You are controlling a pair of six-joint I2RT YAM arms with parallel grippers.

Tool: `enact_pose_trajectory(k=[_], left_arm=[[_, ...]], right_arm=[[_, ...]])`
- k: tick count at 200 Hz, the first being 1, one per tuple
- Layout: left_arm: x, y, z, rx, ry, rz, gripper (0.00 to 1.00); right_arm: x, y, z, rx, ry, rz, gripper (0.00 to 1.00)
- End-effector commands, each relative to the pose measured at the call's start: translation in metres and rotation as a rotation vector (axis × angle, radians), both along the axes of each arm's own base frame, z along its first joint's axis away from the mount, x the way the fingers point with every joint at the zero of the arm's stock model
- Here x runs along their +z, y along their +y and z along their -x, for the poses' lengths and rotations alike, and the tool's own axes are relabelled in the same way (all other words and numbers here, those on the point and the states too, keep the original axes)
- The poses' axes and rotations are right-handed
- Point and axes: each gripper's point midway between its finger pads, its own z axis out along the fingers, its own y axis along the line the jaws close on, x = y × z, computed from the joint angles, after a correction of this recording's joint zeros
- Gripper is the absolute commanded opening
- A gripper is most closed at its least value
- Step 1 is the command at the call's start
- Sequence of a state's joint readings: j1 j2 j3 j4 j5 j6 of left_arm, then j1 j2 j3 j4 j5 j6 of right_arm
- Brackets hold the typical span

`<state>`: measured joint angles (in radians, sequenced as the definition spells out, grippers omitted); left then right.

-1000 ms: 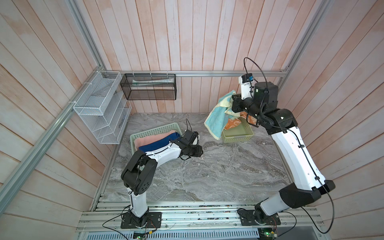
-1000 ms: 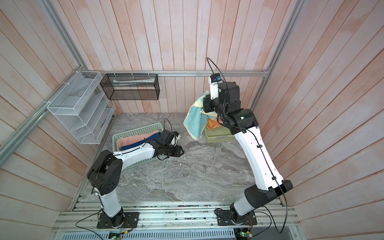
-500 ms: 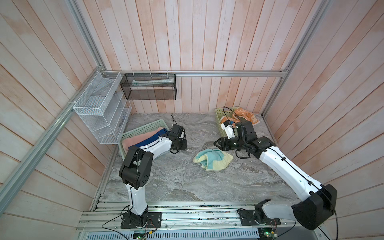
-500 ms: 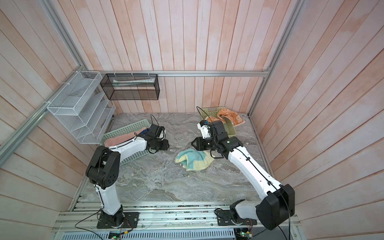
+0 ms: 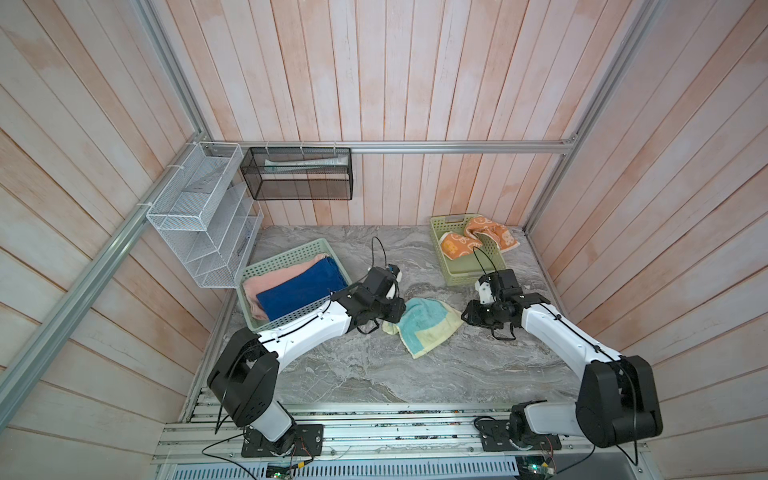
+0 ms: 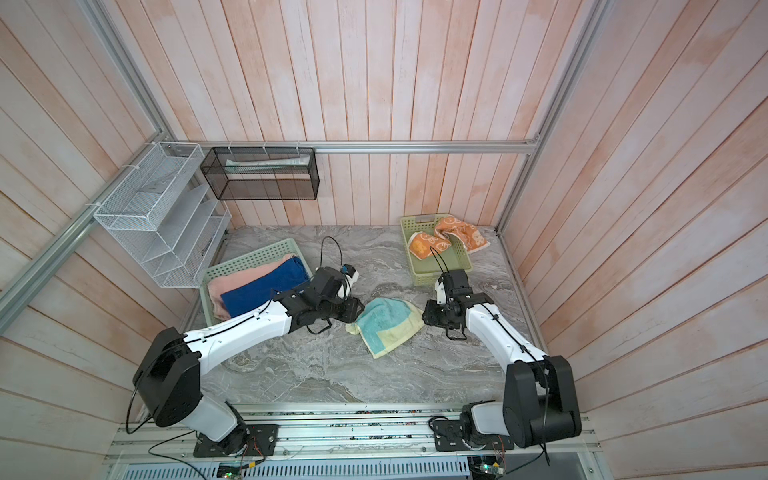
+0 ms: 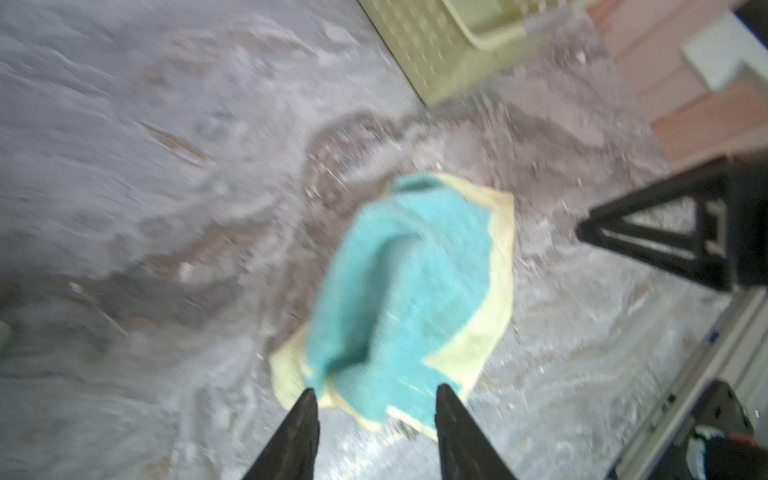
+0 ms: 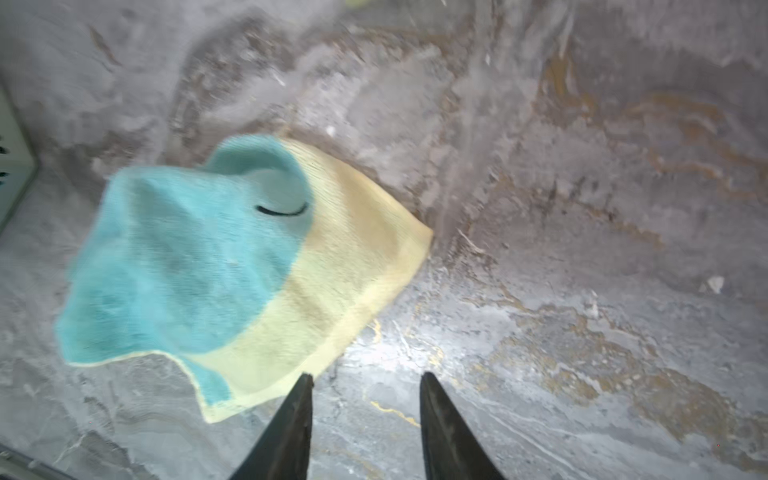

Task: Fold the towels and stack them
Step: 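Drop the teal-and-yellow towel on the table and move both grippers to it, then grasp two corners of the teal-and-yellow towel with both grippers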

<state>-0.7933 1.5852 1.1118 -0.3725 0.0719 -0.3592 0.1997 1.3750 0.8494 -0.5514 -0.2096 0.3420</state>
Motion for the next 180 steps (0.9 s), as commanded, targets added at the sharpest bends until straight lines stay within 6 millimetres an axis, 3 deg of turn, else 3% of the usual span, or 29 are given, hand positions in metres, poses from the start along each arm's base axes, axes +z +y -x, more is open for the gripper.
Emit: enact_pose_trajectory(k=[1,21,52,98,130,151,180], left_arm=[[-0.028,-0.008,0.031,0.012,0.045,-0.059,0.48],[-0.049,-0.024,0.062,-0.044,0.049,-0.148,0.48],[-0.076,-0.032,0.079,-0.075,0.061,-0.232,0.48],[-0.104,-0.037,0.078,-0.087,0.057,-0.312,0.5],[-0.106,-0.042,0.072,-0.09,0.031,-0.328,0.51],[-0.108,-0.045,0.069,-0.094,0.018,-0.327,0.52],[-0.126,-0.047,0.071,-0.114,0.046,-0.353,0.52]], right_arm=[[-0.007,-0.011,-0.015,-0.019,-0.041,0.067,0.46],[-0.017,-0.012,-0.021,-0.009,-0.033,0.133,0.48],[-0.03,-0.006,-0.029,0.025,-0.021,0.226,0.5],[-0.044,-0.015,-0.047,0.022,-0.005,0.317,0.53],[-0.047,-0.015,-0.057,0.025,-0.006,0.336,0.55],[-0.056,-0.015,-0.058,0.033,0.013,0.342,0.56],[-0.073,-0.008,-0.052,0.064,0.073,0.316,0.55]])
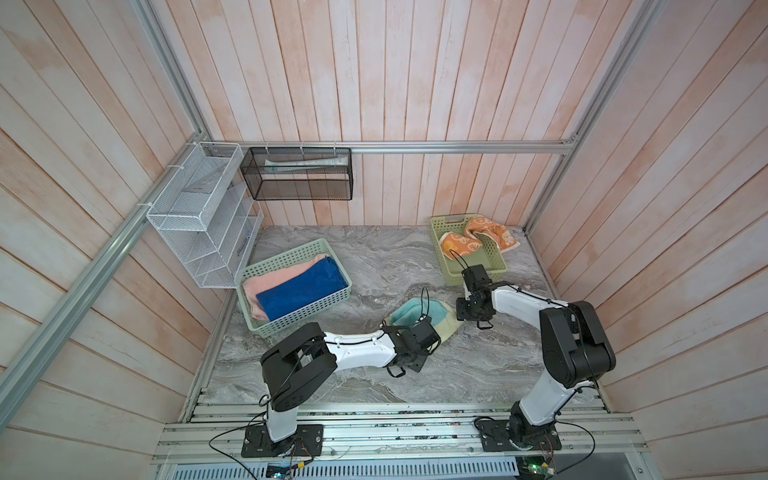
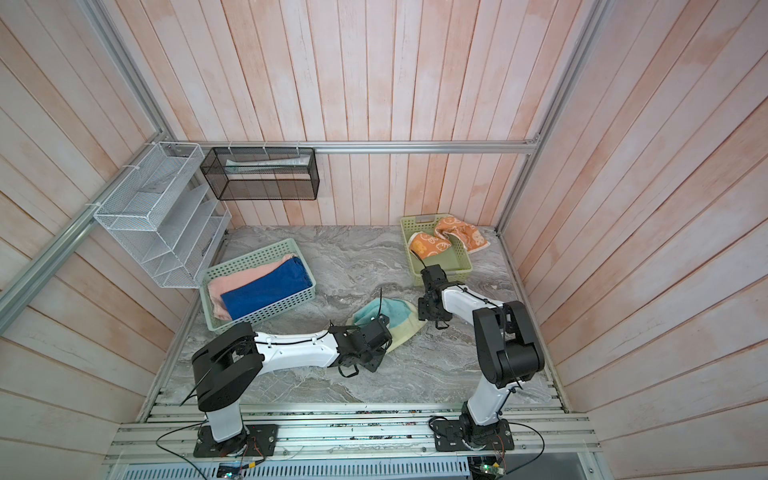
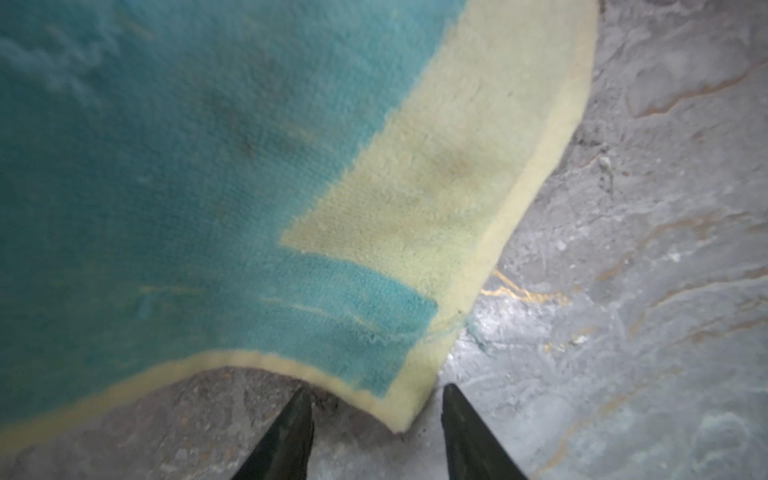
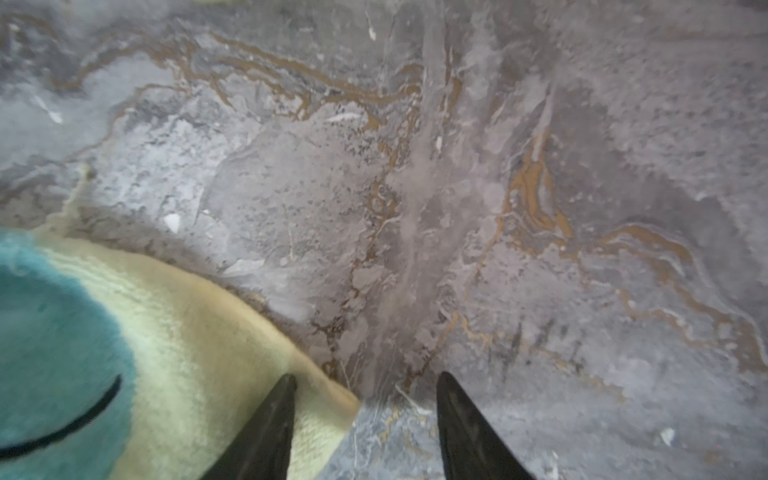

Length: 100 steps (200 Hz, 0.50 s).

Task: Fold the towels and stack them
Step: 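Grasp two corners of the teal-and-yellow towel with both grippers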

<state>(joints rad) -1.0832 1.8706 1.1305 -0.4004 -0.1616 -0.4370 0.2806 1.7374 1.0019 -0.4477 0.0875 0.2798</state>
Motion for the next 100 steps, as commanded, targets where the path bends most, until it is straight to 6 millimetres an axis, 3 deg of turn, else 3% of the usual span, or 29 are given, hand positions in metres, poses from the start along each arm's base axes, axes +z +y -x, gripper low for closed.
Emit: enact_pose_trajectory(k=[1,20,45,61,100], left_arm=[[-0.015,-0.005,-0.001,-0.021,0.003,-0.031,0.52],[-0.027,0.0,0.003,-0.023,0.029,-0.063,0.45],[-0.024,0.009,0.01,-0.011,0.041,-0.05,0.17],[-0.011,0.013,0.01,0.006,0.02,-0.017,0.01],[0.044,0.026,0.001,0.098,-0.058,0.086,0.0]], right_arm=[[-0.014,0.003,0.003,0.024,0.052,-0.001,0.55],[-0.021,0.01,0.01,0.039,0.078,-0.038,0.47],[-0.017,0.014,0.02,0.049,0.079,-0.067,0.15],[-0.005,0.015,0.024,0.046,0.05,-0.08,0.01],[0.059,0.019,0.028,0.028,-0.102,-0.128,0.0]])
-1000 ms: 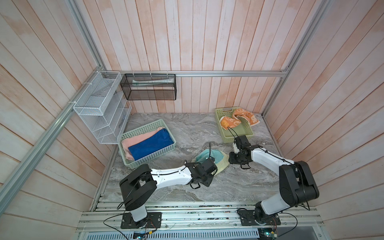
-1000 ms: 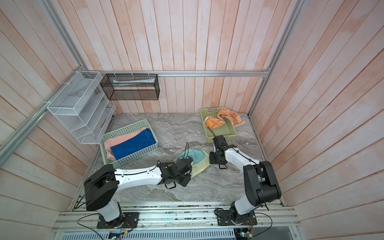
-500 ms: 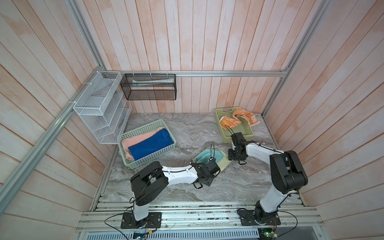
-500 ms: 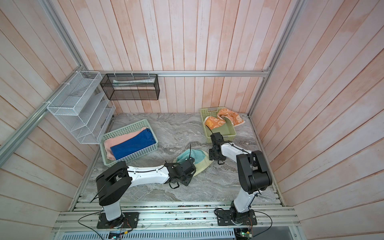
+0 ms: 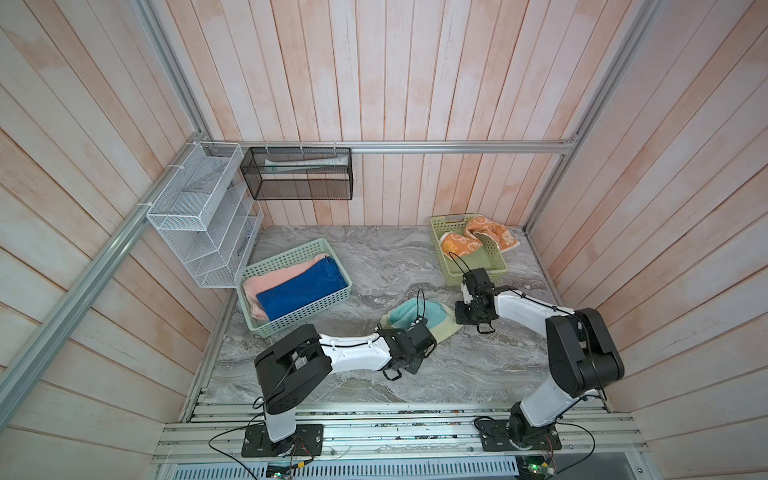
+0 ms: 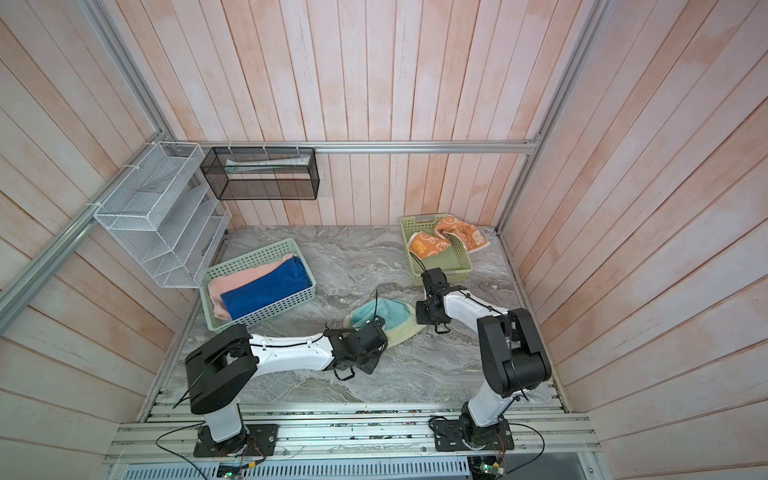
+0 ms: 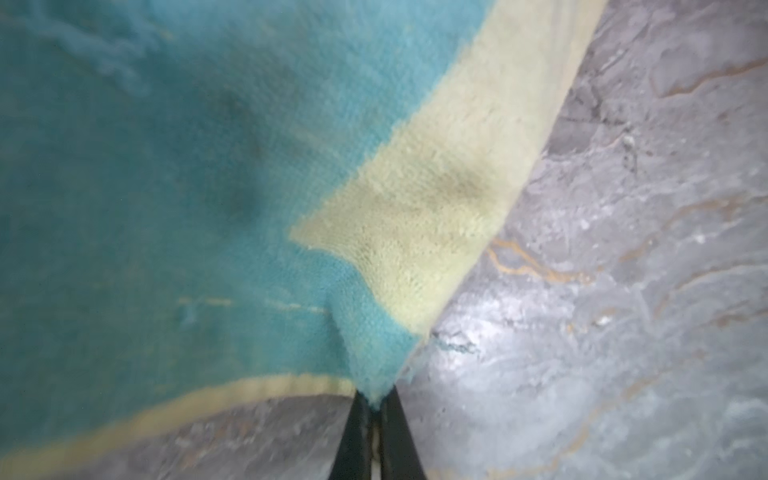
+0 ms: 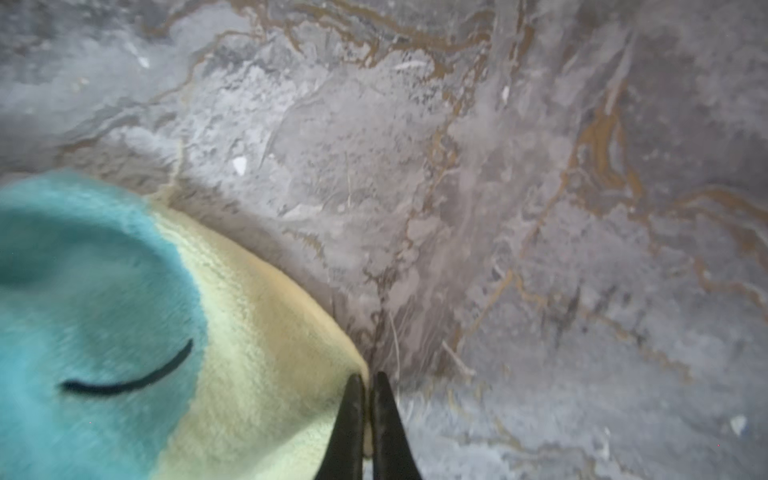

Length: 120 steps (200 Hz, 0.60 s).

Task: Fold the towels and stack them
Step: 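Grasp two corners of the teal-and-yellow towel with both grippers, then lift the towel with both grippers and lay it flat on the table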

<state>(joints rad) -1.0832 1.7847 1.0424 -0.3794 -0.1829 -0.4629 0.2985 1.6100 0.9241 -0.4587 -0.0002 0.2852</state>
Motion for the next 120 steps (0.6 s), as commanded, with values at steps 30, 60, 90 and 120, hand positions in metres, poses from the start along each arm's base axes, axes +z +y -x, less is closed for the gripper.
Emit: enact_pose_trajectory(k=[30,60,90,120], left_arm=[[0.096,0.015,-0.011,0.111,-0.125,0.164,0.0],[0.179,0.035,-0.016,0.129,-0.265,0.238,0.0],[0.281,0.058,-0.007,0.099,-0.436,0.381,0.0],[0.37,0.076,0.005,0.052,-0.55,0.456,0.0]], right_arm=[[0.108,0.018,0.011,-0.003,-0.23,-0.082,0.0],[0.195,0.039,0.024,0.032,-0.424,-0.121,0.0],[0.295,0.039,0.048,0.023,-0.64,-0.212,0.0],[0.385,0.023,0.072,0.018,-0.823,-0.243,0.0]])
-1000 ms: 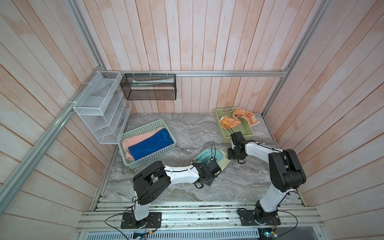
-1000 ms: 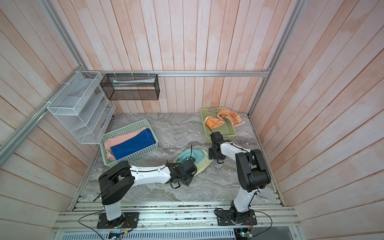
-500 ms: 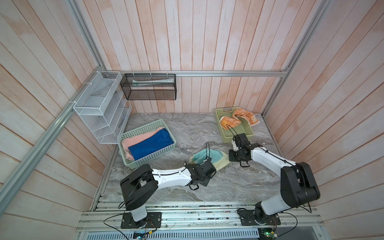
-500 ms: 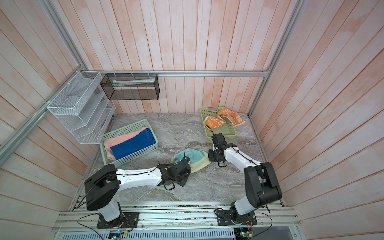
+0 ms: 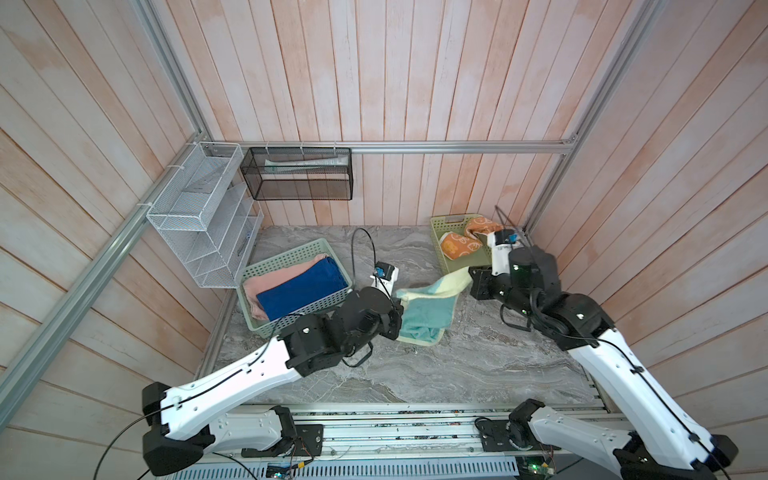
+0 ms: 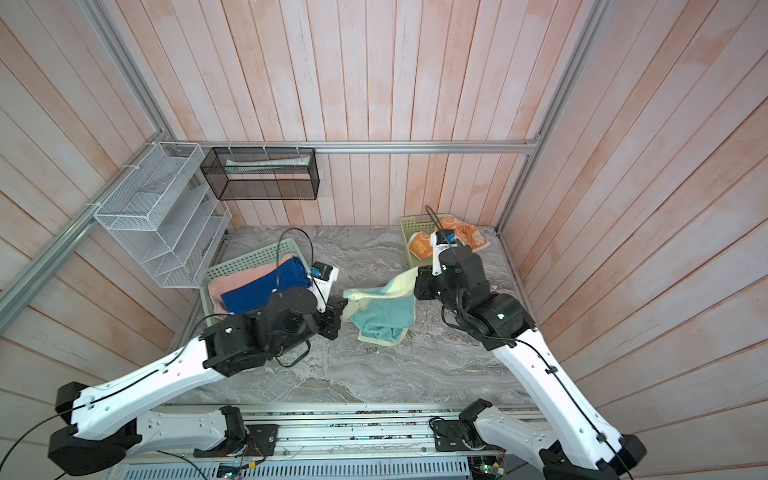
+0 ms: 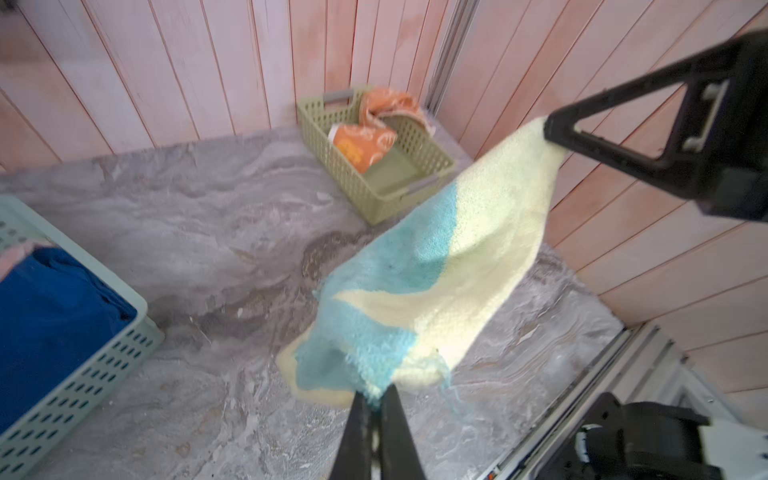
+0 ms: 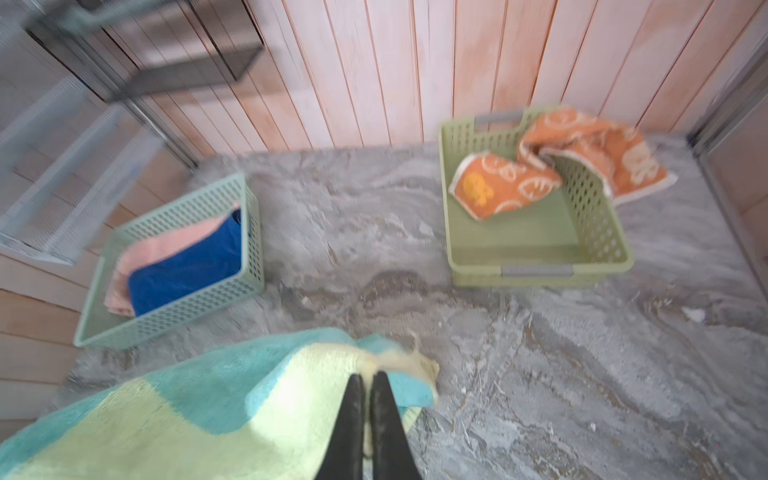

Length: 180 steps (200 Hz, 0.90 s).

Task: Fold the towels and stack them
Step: 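Lift the towel with both grippers and lay it flat on the table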

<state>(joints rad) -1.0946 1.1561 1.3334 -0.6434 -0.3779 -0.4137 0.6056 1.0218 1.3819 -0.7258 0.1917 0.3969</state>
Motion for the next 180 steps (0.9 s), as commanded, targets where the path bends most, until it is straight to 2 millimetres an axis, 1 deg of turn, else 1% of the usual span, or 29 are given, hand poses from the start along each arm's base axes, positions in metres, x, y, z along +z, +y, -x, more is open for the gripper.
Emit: enact_pose_trajectory(k=[1,19,31,43,54,65,77,81,92,100,110,118,142,145,150,157,180], left_arm=[[0.051,0.02,0.007,-0.01,-0.104,-0.037,0.0],[0.09,0.023,0.012,-0.035,-0.157,-0.015,0.0],[0.111,0.023,0.014,-0.053,-0.187,0.003,0.0],[0.128,0.023,0.014,-0.062,-0.213,0.014,0.0],[0.139,0.026,0.01,-0.044,-0.218,0.018,0.0],[0.146,0.031,0.0,-0.032,-0.196,0.024,0.0],[0.144,0.034,-0.013,-0.028,-0.154,0.024,0.0],[0.141,0.04,-0.023,-0.003,-0.14,0.019,0.0],[0.132,0.045,-0.04,0.004,-0.096,0.015,0.0],[0.121,0.049,-0.053,0.009,-0.06,0.013,0.0],[0.106,0.054,-0.07,0.017,-0.016,0.019,0.0],[0.093,0.06,-0.087,0.027,0.021,0.024,0.0],[0.043,0.073,-0.138,0.03,0.132,0.057,0.0],[0.033,0.075,-0.145,0.032,0.151,0.06,0.0],[0.025,0.078,-0.156,0.035,0.161,0.072,0.0],[0.007,0.083,-0.172,0.044,0.185,0.081,0.0],[-0.046,0.098,-0.219,0.072,0.249,0.113,0.0]], right_arm=[[0.049,-0.026,0.019,-0.074,-0.086,0.007,0.0],[0.093,-0.033,0.028,-0.07,-0.164,-0.011,0.0],[0.114,-0.037,0.03,-0.074,-0.2,-0.007,0.0],[0.129,-0.039,0.029,-0.082,-0.222,0.005,0.0],[0.138,-0.04,0.026,-0.092,-0.24,0.015,0.0],[0.14,-0.036,0.018,-0.098,-0.252,0.033,0.0],[0.137,-0.031,0.007,-0.108,-0.248,0.053,0.0],[0.136,-0.028,0.003,-0.108,-0.245,0.059,0.0],[0.127,-0.019,-0.009,-0.107,-0.224,0.081,0.0],[0.116,-0.011,-0.022,-0.106,-0.205,0.112,0.0],[0.097,-0.002,-0.041,-0.097,-0.162,0.149,0.0],[0.077,0.006,-0.06,-0.074,-0.108,0.159,0.0],[0.015,0.024,-0.114,0.002,0.023,0.118,0.0],[0.008,0.027,-0.12,0.009,0.033,0.114,0.0],[-0.006,0.03,-0.131,0.019,0.055,0.107,0.0],[-0.023,0.035,-0.146,0.035,0.075,0.092,0.0],[-0.085,0.046,-0.192,0.07,0.179,0.052,0.0]])
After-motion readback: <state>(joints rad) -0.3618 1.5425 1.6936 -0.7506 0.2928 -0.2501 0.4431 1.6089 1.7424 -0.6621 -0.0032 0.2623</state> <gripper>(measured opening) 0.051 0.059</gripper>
